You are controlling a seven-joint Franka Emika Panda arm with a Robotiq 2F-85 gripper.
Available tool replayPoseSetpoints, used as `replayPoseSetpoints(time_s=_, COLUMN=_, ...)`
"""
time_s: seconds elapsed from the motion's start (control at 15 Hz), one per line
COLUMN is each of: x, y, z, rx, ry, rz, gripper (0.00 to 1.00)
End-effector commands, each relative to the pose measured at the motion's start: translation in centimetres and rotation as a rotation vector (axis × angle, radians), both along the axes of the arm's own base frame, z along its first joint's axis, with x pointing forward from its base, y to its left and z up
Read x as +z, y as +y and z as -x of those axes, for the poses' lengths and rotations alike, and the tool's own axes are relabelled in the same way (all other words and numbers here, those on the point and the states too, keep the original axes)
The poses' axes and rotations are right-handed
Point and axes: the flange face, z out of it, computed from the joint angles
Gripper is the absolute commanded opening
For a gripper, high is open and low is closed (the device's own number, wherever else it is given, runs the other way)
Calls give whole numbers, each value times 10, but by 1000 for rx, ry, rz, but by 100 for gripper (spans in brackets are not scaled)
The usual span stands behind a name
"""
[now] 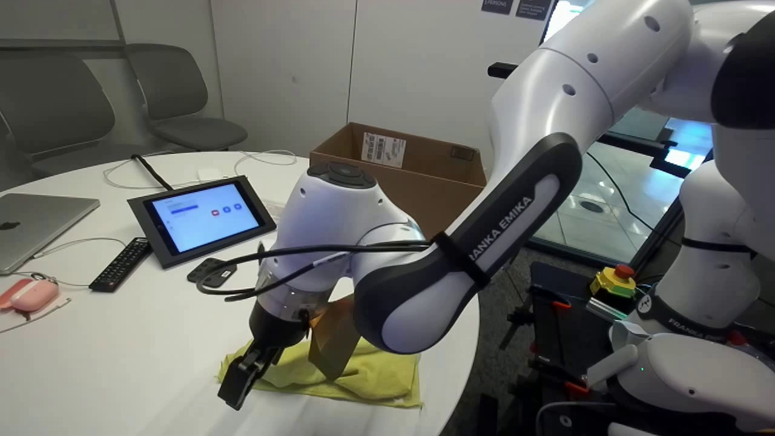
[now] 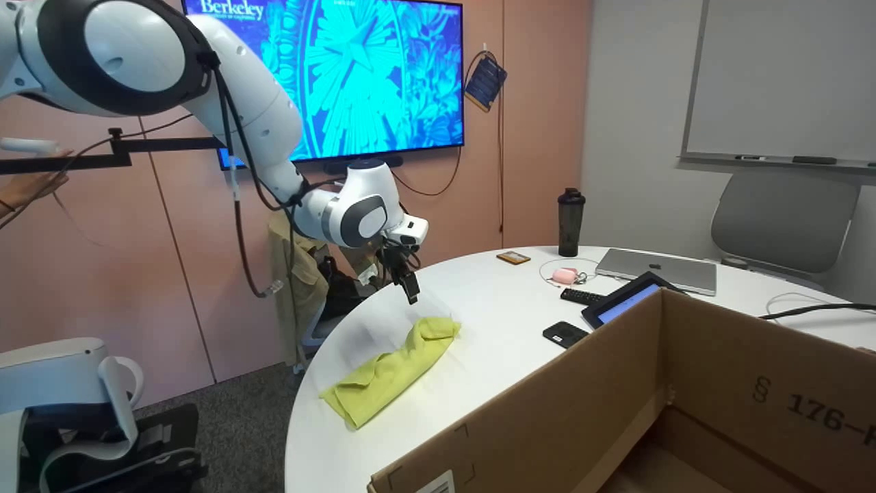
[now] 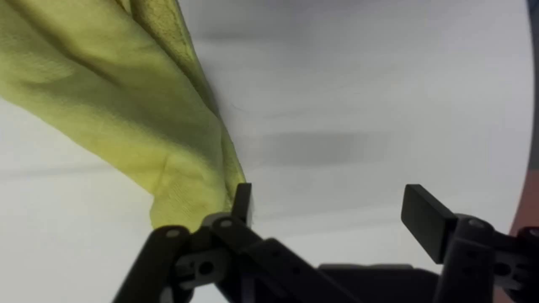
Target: Place the green marker on the yellow towel, fold the yellow towel and place it inside the brown box
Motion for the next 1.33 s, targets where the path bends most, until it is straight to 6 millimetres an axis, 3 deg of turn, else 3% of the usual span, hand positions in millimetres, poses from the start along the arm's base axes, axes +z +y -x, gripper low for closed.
replayPoseSetpoints(time_s=0.0, x=32, y=-7, z=12, rx=84, ry=-22, rz=-20, gripper=100)
replayPoseSetpoints(time_s=0.27, x=31, y=-34, z=30, rx=215, ry=11, rz=51, gripper=100)
replayPoseSetpoints(time_s=0.6, x=18, y=-96, z=63, rx=507, ry=88, rz=95, gripper=100)
replayPoseSetpoints(time_s=0.93, x=-9, y=-156, z=87, rx=776, ry=146, rz=112, gripper=100)
replayPoseSetpoints(time_s=1.27, x=-38, y=-186, z=110, rx=1044, ry=166, rz=132, gripper=100)
